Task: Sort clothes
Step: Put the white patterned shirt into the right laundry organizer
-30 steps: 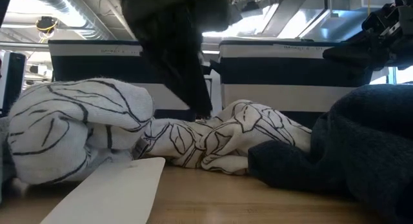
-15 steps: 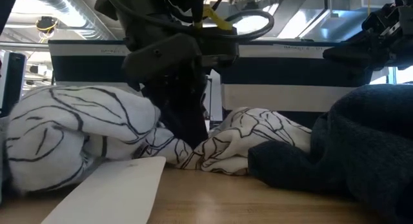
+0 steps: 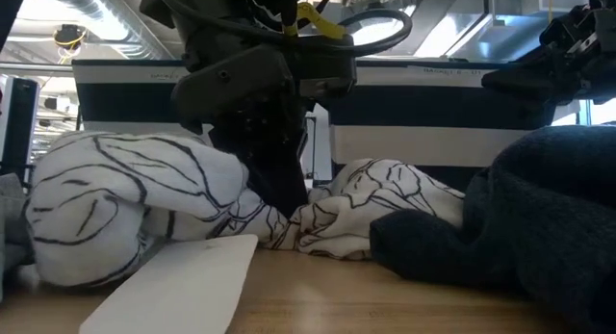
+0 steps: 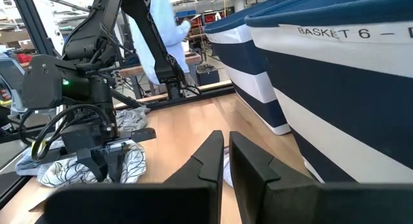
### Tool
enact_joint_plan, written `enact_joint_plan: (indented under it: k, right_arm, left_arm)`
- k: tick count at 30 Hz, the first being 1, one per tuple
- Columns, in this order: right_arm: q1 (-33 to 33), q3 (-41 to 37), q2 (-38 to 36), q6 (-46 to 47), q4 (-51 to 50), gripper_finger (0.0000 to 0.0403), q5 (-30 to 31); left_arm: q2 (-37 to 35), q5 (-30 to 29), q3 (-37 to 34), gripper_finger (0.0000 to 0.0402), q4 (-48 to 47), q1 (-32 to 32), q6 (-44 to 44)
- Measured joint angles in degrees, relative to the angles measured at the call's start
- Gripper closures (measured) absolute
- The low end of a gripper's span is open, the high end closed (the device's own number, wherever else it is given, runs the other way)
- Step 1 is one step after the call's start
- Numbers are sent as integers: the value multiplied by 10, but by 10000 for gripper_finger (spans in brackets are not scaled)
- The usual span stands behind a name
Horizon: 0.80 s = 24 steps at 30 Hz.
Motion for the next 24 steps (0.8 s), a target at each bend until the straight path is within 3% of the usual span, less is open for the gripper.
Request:
enact_joint_plan:
  k: [8, 17, 24]
  right_arm:
    - [0, 0, 0, 0, 0, 373, 0]
    - [0, 0, 0, 0, 0, 373, -2]
    - [0, 0, 0, -3, -1, 373, -1]
  left_arm:
    - [-46, -14, -7, 389, -29, 1, 15]
    - [-145, -113, -5, 377, -67, 1, 34]
    - [-224, -171, -4, 375, -67, 5, 97]
